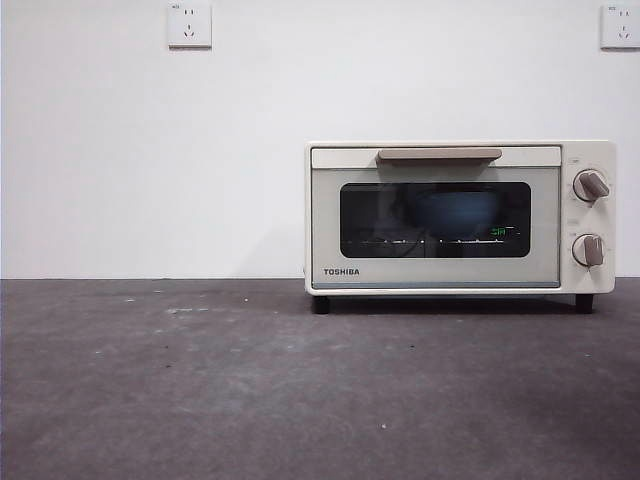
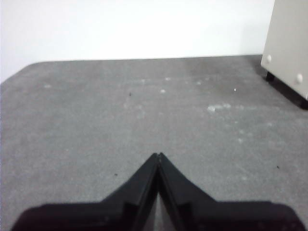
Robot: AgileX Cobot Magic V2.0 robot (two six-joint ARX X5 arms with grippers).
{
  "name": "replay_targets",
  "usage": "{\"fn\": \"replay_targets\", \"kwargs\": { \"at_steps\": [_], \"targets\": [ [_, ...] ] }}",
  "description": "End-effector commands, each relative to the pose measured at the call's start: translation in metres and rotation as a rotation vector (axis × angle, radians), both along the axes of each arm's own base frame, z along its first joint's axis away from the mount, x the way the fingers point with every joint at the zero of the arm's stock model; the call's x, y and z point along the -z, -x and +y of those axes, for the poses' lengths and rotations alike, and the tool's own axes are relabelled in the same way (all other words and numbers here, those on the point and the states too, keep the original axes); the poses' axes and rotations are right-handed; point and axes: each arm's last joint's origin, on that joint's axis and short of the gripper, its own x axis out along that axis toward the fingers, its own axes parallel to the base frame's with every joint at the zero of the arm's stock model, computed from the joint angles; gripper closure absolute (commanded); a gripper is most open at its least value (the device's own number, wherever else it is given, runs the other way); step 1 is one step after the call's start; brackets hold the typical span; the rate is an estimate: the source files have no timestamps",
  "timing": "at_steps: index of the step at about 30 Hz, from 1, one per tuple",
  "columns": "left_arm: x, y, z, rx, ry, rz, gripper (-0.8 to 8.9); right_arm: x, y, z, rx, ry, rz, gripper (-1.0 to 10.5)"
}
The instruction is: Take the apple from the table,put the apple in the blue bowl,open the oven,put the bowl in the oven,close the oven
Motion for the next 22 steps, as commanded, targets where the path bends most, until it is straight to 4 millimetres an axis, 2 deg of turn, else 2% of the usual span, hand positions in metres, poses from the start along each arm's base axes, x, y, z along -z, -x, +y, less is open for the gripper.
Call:
{"fn": "replay_targets", "kwargs": {
  "at_steps": [1, 22],
  "targets": [
    [0.0029, -0.0004, 0.0003, -0.006, 0.006, 0.005, 8.17, 0.0027, -0.0005, 0.0001, -0.003, -0.004, 0.003, 9.5],
    [0.0032, -0.0003, 0.0003, -0.005, 0.006, 0.008, 8.17, 0.0027, -0.0005, 0.0001, -0.003, -0.004, 0.003, 9.5]
  ]
}}
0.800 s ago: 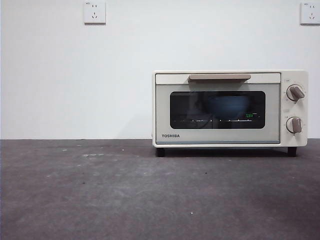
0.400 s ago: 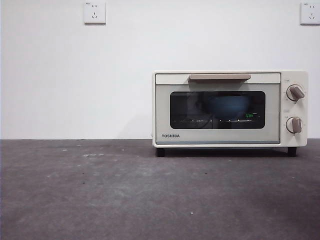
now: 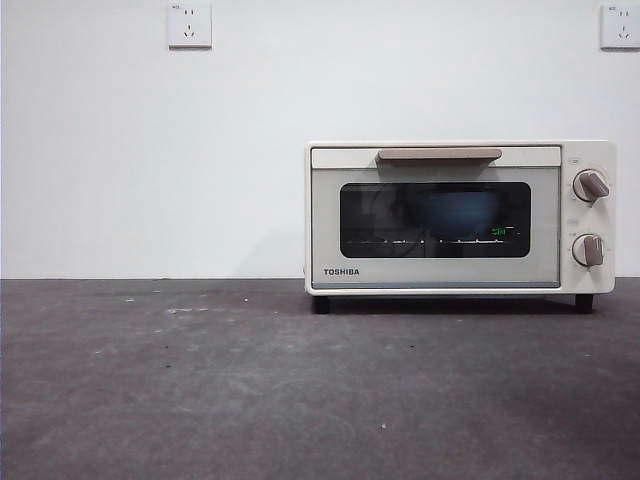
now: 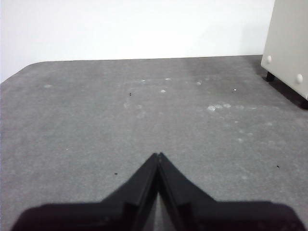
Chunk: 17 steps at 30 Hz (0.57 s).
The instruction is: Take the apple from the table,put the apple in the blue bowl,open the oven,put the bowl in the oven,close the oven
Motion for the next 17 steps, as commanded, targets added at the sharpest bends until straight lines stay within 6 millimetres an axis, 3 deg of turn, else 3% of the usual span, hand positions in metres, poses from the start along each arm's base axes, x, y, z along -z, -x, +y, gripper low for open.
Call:
{"fn": "replay_targets", "kwargs": {
  "at_steps": [1, 17],
  "targets": [
    [0.0027, -0.0004, 0.0003, -0.005, 0.004, 0.003, 8.17, 0.0028, -0.0005, 0.0001, -0.002, -0.004, 0.003, 9.5],
    [0.0045, -0.0001, 0.0003, -0.001, -0.027, 0.023, 8.17, 0.0026, -0.0005, 0.0001, -0.002, -0.004, 0.003, 9.5]
  ]
}}
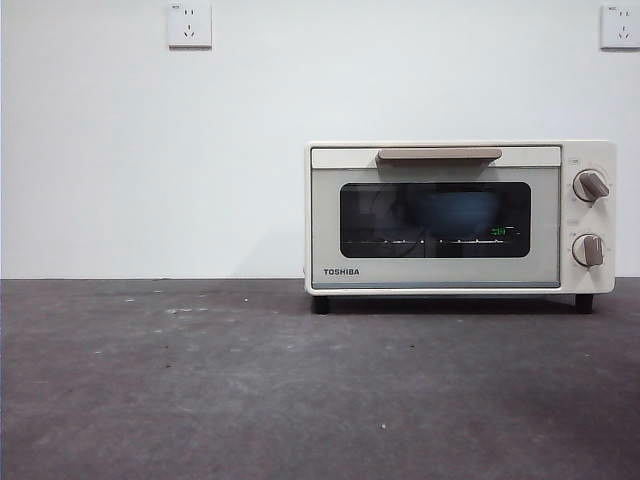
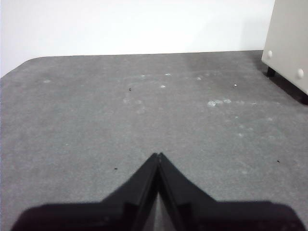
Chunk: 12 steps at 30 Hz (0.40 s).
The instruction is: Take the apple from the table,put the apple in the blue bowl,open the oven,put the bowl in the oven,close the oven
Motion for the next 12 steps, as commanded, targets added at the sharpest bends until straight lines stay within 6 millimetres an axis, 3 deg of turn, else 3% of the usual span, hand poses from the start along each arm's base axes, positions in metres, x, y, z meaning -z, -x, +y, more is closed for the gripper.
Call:
{"fn": "replay_targets", "kwargs": {
  "at_steps": [1, 12],
  "targets": [
    [0.0027, -0.0004, 0.0003, 0.001, -0.035, 0.005, 8.17, 0.0028, -0.0005, 0.0001, -0.003, -0.004, 0.003, 9.5],
    [0.0028, -0.0004, 0.0003, 0.006, -0.065, 0.006, 8.17, 0.0026, -0.0005, 0.0001, -0.003, -0.004, 0.003, 9.5]
  ]
}}
